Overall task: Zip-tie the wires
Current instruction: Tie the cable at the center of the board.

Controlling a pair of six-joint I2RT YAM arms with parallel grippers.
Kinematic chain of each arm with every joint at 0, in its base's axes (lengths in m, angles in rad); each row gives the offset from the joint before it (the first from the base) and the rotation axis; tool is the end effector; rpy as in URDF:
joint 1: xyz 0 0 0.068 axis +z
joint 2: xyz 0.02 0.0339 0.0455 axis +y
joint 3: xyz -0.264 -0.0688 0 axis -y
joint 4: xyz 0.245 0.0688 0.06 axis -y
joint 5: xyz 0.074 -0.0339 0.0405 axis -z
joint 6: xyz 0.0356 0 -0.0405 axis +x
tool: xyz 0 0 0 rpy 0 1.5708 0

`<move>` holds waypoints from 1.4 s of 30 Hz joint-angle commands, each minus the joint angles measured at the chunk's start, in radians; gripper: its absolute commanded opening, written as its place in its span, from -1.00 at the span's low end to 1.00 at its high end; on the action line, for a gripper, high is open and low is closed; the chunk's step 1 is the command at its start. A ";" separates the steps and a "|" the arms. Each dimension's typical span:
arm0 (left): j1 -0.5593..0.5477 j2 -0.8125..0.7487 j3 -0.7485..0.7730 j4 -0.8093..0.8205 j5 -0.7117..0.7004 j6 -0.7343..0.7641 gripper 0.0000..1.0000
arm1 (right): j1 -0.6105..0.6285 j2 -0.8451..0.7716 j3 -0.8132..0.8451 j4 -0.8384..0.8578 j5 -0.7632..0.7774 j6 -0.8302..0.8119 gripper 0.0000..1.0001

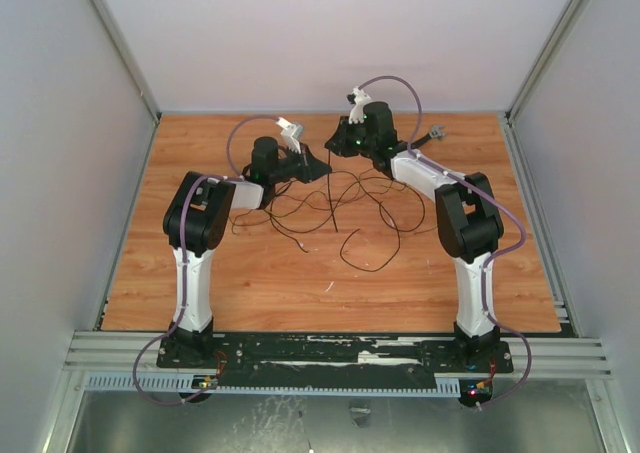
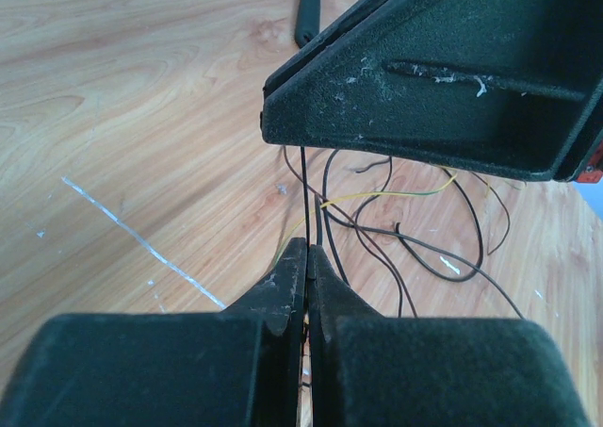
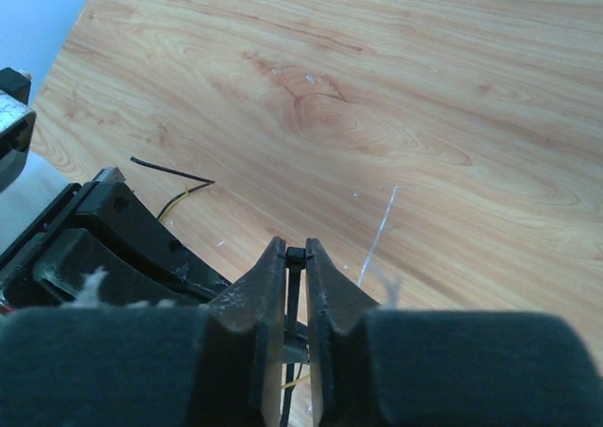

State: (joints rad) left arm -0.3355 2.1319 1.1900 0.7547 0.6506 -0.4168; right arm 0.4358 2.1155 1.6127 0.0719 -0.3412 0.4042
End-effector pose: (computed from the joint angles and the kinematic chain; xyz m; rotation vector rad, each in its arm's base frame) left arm 0.4213 -0.1697 0.1551 0.4262 1.8056 -1.1042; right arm 0.4465 0.2211 0.2289 -0.2616 2.0689 0.8677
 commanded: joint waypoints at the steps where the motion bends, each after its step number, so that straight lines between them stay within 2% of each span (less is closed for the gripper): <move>1: -0.007 -0.012 0.003 0.034 0.018 0.002 -1.00 | 0.009 0.000 0.028 0.004 0.017 -0.012 -0.87; 3: -0.007 -0.013 0.003 0.036 0.020 0.004 -1.00 | 0.010 -0.003 0.026 0.001 0.020 -0.016 -0.98; 6: -0.007 -0.016 0.005 0.041 0.019 0.004 -1.00 | 0.012 -0.010 0.018 -0.006 0.022 -0.021 -1.00; 15: -0.005 -0.019 0.058 0.015 0.013 0.022 -0.58 | 0.019 -0.030 -0.014 0.000 0.032 -0.017 -1.00; 21: -0.004 -0.027 0.095 -0.005 0.006 0.032 -0.54 | 0.023 -0.035 -0.026 0.003 0.034 -0.016 -1.00; 31: -0.004 -0.015 0.101 -0.015 0.008 0.030 -0.74 | 0.025 -0.043 -0.030 0.008 0.034 -0.003 -1.00; 36: -0.004 -0.010 0.093 0.023 0.007 0.002 -0.98 | 0.025 -0.045 -0.034 0.008 0.030 0.002 -1.00; 39: -0.005 -0.007 0.100 0.014 0.011 0.002 -1.00 | 0.026 -0.053 -0.032 0.004 0.031 -0.004 -0.99; 42: -0.005 -0.005 0.095 0.008 0.014 0.009 -1.00 | 0.020 -0.079 -0.035 0.001 0.038 -0.015 -0.79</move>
State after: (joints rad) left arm -0.3351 2.1319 1.2663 0.7193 0.6407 -0.4091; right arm 0.4500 2.1017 1.5917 0.0711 -0.3153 0.3965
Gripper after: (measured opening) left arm 0.014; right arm 0.067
